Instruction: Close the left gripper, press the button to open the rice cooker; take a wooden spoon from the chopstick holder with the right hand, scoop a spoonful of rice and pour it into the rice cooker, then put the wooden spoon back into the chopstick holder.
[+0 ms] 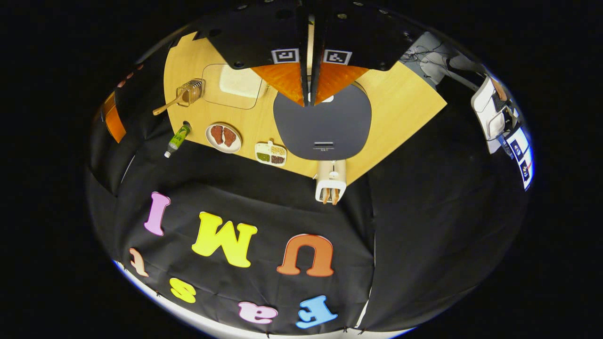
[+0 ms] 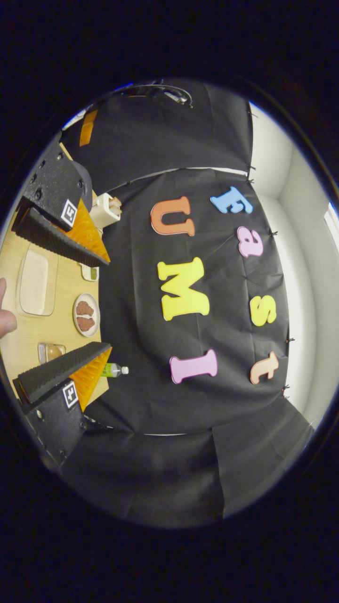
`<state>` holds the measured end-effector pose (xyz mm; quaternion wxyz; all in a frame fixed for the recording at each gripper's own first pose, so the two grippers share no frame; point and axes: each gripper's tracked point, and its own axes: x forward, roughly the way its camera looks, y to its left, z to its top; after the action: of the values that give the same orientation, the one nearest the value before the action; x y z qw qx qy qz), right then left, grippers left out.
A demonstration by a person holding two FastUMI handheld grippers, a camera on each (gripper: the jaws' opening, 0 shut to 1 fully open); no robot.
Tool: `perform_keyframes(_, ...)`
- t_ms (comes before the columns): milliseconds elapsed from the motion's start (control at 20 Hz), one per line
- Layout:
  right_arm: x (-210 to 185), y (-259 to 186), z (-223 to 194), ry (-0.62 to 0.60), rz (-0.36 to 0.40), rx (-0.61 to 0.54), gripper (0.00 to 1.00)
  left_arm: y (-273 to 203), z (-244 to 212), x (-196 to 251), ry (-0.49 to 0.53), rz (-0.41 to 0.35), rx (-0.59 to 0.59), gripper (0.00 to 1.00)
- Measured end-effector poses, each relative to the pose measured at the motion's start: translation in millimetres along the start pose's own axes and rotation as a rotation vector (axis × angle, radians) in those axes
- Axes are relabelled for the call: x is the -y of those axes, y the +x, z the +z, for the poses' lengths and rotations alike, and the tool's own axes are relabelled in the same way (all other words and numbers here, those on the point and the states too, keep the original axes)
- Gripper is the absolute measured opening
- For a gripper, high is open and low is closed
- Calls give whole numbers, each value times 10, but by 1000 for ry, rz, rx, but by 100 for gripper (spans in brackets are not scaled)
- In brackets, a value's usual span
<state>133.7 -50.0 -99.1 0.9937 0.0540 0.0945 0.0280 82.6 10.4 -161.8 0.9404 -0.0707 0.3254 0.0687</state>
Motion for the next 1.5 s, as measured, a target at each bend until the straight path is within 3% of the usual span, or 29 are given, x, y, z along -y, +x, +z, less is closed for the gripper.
perform_keyframes(200, 175, 147, -95, 1, -13, -20, 100, 338, -120, -6, -25, -17, -94, 5)
perform_keyframes(250, 244, 175, -119, -2, -22, -26, 100, 217, -130, -13, -39, -28, -111, 0)
perform_keyframes(500, 562, 225, -211, 10, -71, -51, 100, 755, -310, -98, -74, -14, -223, 0)
perform_keyframes(850, 915, 255, -259, 4, -136, -72, 99, 1061, -504, -223, -148, 11, -306, 0)
perform_keyframes(1300, 946, 191, -363, 9, -145, -85, 99, 1075, -624, -254, -214, -19, -341, 0)
perform_keyframes(1500, 998, 59, -222, -17, -161, -51, 99, 1048, -514, -252, -256, -34, -310, 0)
